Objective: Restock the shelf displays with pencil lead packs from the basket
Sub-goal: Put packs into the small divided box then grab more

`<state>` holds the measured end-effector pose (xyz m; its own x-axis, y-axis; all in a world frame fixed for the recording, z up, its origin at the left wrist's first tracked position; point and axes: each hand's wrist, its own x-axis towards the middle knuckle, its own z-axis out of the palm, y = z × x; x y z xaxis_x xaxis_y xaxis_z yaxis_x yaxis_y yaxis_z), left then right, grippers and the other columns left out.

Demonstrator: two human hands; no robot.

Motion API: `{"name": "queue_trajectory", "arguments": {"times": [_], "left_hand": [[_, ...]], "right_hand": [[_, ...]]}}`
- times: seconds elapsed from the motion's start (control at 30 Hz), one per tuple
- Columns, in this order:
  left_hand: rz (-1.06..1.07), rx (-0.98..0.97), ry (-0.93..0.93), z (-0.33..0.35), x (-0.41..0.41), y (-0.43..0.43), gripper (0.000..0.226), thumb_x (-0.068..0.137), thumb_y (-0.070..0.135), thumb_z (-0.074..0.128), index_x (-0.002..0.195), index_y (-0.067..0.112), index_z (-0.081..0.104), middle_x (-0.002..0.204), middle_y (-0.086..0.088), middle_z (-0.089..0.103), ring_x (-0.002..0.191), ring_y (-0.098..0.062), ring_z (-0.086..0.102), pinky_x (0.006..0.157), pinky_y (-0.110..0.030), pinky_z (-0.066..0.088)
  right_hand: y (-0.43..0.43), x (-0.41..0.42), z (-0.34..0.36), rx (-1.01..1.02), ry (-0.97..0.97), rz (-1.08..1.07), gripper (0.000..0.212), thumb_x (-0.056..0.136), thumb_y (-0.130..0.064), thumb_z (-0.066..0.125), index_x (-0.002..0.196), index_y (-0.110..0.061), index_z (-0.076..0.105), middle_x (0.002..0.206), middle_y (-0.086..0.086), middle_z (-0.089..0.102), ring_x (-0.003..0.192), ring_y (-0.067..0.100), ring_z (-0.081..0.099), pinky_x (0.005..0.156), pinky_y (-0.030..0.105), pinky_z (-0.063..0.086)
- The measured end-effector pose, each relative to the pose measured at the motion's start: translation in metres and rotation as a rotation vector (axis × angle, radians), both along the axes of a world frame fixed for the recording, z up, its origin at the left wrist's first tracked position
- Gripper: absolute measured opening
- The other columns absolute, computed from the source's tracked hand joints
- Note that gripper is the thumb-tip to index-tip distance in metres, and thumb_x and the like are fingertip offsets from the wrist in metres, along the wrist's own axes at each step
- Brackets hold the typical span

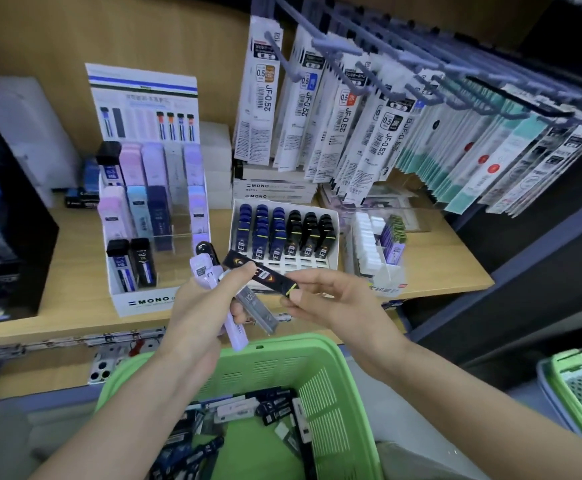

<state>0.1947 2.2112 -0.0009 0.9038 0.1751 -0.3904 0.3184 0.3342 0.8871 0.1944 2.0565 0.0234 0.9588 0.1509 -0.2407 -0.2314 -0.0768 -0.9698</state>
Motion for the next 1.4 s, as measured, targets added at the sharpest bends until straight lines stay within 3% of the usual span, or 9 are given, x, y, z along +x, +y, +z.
{"name": "queue_trajectory", "arguments": {"times": [0.17,0.27,0.37,0.47,0.6,0.73,0.83,1.1,1.4], "left_hand": [[0.025,-0.026,-0.009,0.001,-0.001,0.01,0.025,0.081,0.029,0.072,0.073,0.016,0.052,0.048,0.002,0.041,0.041,-0.011,0.037,0.052,-0.025,0.035],[0.03,-0.009,-0.022,-0.003,-0.004,0.014,0.027,0.08,0.03,0.072,0.08,0.007,0.058,0.051,0.0,0.043,0.04,-0.01,0.039,0.046,-0.02,0.038],[0.014,-0.027,-0.008,-0.007,-0.008,0.022,0.034,0.077,0.031,0.073,0.098,0.006,0.067,0.059,-0.004,0.051,0.04,-0.008,0.041,0.046,-0.02,0.04],[0.023,-0.059,0.026,-0.011,-0.007,0.028,0.03,0.079,0.026,0.073,0.099,0.006,0.066,0.057,-0.004,0.049,0.042,-0.01,0.042,0.054,-0.026,0.038],[0.018,-0.109,0.049,-0.013,-0.004,0.031,0.019,0.078,0.023,0.074,0.09,0.011,0.064,0.052,-0.002,0.048,0.042,-0.011,0.042,0.055,-0.026,0.036],[0.02,-0.129,0.054,-0.012,-0.002,0.032,0.016,0.078,0.022,0.075,0.086,0.016,0.063,0.053,0.0,0.049,0.04,-0.009,0.042,0.055,-0.026,0.035],[0.012,-0.109,0.059,-0.013,-0.001,0.032,0.016,0.077,0.024,0.075,0.085,0.017,0.063,0.056,-0.002,0.05,0.04,-0.009,0.043,0.054,-0.026,0.037],[0.0,-0.098,0.072,-0.015,0.001,0.03,0.016,0.079,0.023,0.074,0.086,0.015,0.062,0.059,-0.005,0.05,0.039,-0.01,0.042,0.053,-0.025,0.037],[-0.002,-0.104,0.078,-0.018,0.002,0.026,0.016,0.079,0.021,0.074,0.087,0.016,0.061,0.052,-0.001,0.048,0.039,-0.01,0.041,0.054,-0.027,0.034]], "right_hand": [[0.022,-0.002,-0.005,0.109,0.092,-0.072,0.016,0.084,-0.006,0.066,0.096,-0.016,0.065,0.088,0.007,0.067,0.086,0.016,0.068,0.093,0.028,0.049],[0.029,0.004,-0.003,0.075,0.033,-0.118,0.013,0.084,-0.009,0.067,0.093,-0.018,0.066,0.08,0.004,0.068,0.076,0.01,0.067,0.083,0.021,0.052],[0.017,0.022,0.004,-0.233,-0.26,-0.217,0.013,0.085,-0.013,0.066,0.093,-0.023,0.067,0.081,-0.001,0.068,0.075,0.008,0.065,0.075,0.017,0.051],[-0.003,0.044,0.012,-0.528,-0.484,-0.262,0.014,0.089,-0.009,0.062,0.099,-0.015,0.068,0.082,-0.007,0.065,0.075,-0.004,0.059,0.073,0.013,0.047],[-0.02,0.066,0.004,-0.783,-0.513,-0.243,0.015,0.09,-0.007,0.059,0.102,-0.012,0.067,0.076,-0.019,0.057,0.069,-0.011,0.055,0.072,0.026,0.05],[-0.019,0.077,-0.009,-0.872,-0.545,-0.187,0.016,0.089,-0.007,0.061,0.104,-0.008,0.065,0.079,-0.011,0.058,0.071,-0.008,0.053,0.069,-0.001,0.038],[-0.017,0.082,-0.016,-0.904,-0.551,-0.13,0.015,0.089,-0.007,0.061,0.104,-0.008,0.066,0.083,-0.004,0.06,0.076,0.005,0.055,0.069,-0.004,0.036],[-0.02,0.09,-0.019,-0.939,-0.579,-0.022,0.016,0.089,-0.005,0.06,0.103,-0.008,0.068,0.09,-0.001,0.064,0.083,0.012,0.059,0.075,0.005,0.041],[-0.018,0.102,-0.017,-1.039,-0.576,0.114,0.021,0.09,-0.008,0.059,0.11,-0.01,0.066,0.105,0.009,0.067,0.093,0.023,0.064,0.087,0.028,0.048]]}}
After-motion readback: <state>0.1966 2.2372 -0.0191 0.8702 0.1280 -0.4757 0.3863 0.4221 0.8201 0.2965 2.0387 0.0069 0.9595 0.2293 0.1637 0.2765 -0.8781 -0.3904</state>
